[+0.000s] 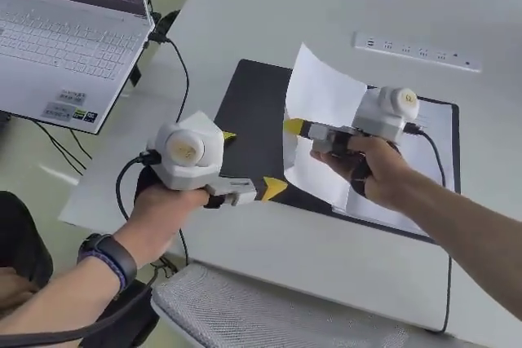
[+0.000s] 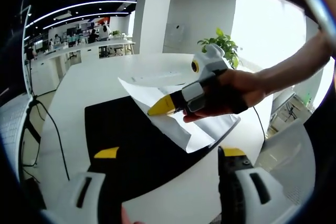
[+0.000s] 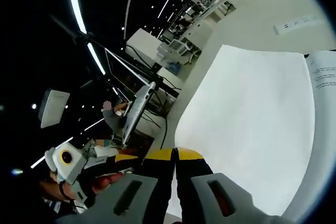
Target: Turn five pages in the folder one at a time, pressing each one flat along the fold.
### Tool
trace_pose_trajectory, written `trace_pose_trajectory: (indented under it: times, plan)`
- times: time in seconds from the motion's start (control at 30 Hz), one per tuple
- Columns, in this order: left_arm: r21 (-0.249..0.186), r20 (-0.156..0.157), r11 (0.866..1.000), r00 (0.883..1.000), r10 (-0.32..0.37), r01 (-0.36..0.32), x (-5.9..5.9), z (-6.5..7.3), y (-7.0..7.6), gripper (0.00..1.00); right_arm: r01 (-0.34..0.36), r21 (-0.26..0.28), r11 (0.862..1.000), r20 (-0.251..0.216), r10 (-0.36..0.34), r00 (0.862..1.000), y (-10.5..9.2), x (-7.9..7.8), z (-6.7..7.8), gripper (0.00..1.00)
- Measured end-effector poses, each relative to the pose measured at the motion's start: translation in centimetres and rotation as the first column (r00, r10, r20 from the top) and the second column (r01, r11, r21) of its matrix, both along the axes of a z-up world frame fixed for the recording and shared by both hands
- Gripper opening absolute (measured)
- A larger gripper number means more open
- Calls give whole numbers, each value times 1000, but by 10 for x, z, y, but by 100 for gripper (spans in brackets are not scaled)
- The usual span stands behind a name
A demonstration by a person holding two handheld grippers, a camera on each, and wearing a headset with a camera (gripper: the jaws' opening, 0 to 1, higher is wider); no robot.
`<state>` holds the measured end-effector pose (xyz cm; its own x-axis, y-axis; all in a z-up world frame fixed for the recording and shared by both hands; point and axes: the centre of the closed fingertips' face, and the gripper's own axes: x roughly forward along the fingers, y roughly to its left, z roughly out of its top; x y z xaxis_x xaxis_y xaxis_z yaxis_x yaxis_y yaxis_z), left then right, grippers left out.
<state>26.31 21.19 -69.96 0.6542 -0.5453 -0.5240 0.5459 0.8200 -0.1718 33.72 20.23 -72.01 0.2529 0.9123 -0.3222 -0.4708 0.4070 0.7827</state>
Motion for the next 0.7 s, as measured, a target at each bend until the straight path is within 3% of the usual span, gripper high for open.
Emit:
trace_pose_trajectory:
  times: [0.27,0.57,0.7]
  plan:
    - [-7,-8,1000,1000,8,-8,-4,2,0,74,-21,-29,999,-46,19,999,11,-6,-19,0]
    - [-11,-19,1000,1000,16,-16,-5,-1,0,74,-40,-66,997,-93,34,995,16,9,-62,0]
    - [-17,-24,1000,1000,19,-20,-2,-3,1,75,-29,-96,995,-110,19,994,15,12,-74,0]
